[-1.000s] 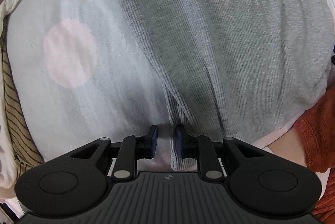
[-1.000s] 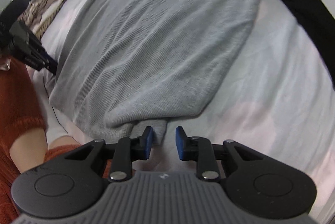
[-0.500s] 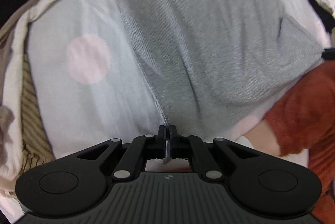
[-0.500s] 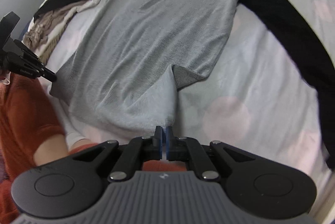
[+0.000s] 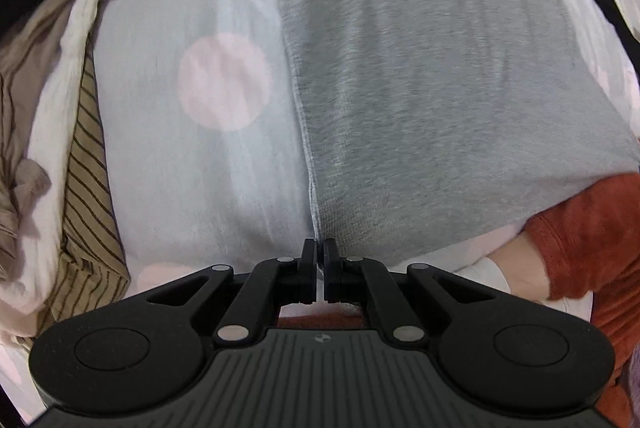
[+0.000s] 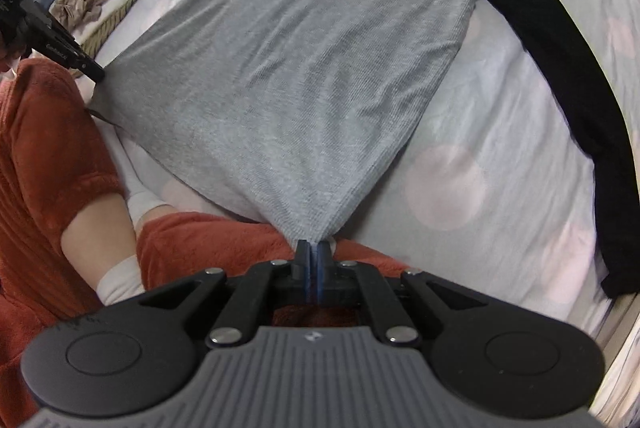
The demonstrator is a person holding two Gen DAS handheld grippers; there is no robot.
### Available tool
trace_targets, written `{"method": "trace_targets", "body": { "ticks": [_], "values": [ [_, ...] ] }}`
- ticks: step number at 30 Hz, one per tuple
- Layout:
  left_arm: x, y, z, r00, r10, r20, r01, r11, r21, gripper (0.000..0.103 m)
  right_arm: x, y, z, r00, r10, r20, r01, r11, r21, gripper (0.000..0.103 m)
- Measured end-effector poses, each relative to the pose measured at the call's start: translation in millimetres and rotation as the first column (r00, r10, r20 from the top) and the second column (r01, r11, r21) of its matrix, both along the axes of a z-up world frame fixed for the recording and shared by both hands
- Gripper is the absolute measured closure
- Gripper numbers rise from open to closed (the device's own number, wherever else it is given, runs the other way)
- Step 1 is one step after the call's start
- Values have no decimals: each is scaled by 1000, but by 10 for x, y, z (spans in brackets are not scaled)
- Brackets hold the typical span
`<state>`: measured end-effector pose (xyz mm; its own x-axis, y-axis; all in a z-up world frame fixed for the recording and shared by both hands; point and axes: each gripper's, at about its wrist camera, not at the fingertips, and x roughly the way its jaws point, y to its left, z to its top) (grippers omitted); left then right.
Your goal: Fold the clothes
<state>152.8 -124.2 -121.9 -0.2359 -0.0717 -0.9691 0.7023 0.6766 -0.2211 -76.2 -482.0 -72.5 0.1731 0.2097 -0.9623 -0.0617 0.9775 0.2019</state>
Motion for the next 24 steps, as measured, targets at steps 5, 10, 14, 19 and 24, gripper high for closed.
{"method": "trace_targets", "body": {
  "ticks": [5,10,14,19,24],
  "values": [
    [37,-58,-162,999,1,-46,2,998,65,101,122,17,0,998,33,-49,-34,999,-6,93],
    [94,-18,-77,1000,11,-27,-10,1000,7,88,166,-41,88,998,44,-43,-45,999,-27,85],
    [228,115,72,999,50,4,-50,997,-57,86,202,-207,143,999,-26,19,27,999,-25,78],
    [499,338,256,991,131,39,-126,985,-117,84,320,-323,26,990,-118,72,119,993,-3,78],
    [687,468,313,977,205,49,-196,969,-148,83,523,-184,-268,997,-70,-19,70,997,20,78]
  ]
}}
